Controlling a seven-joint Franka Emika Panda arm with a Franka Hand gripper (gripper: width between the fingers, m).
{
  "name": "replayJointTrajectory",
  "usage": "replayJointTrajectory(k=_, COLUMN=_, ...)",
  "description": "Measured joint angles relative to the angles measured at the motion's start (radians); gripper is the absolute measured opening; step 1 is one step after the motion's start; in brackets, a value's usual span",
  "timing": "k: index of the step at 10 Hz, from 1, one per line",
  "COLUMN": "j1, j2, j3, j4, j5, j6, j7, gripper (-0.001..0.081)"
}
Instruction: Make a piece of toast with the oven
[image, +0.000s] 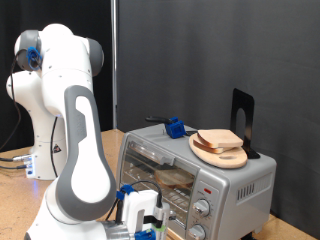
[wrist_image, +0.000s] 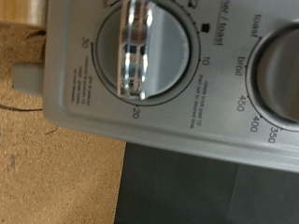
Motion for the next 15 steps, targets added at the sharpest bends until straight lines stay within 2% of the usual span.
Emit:
replayJointTrajectory(k=2, j1=-0.001, j2=0.016, j3=0.006, j4=0.024, j5=0.004, j6=-0.006, j7=-0.008, gripper=0.0795)
replayJointTrajectory(k=6, j1=-0.008, j2=0.048, j3=0.020, j4=0.067, j5=0.027, j6=-0.020, j7=0.132, gripper=0.0795)
replayJointTrajectory(k=8, j1=-0.007, j2=0.066, j3=0.020, j4=0.084, j5=0.027, j6=-0.018, j7=0.170, gripper=0.0795)
replayJointTrajectory(k=15, j1=0.018, j2=0.074, j3=0.048, j4=0.091, j5=0.028, j6=0.011, j7=0.168, gripper=0.0795)
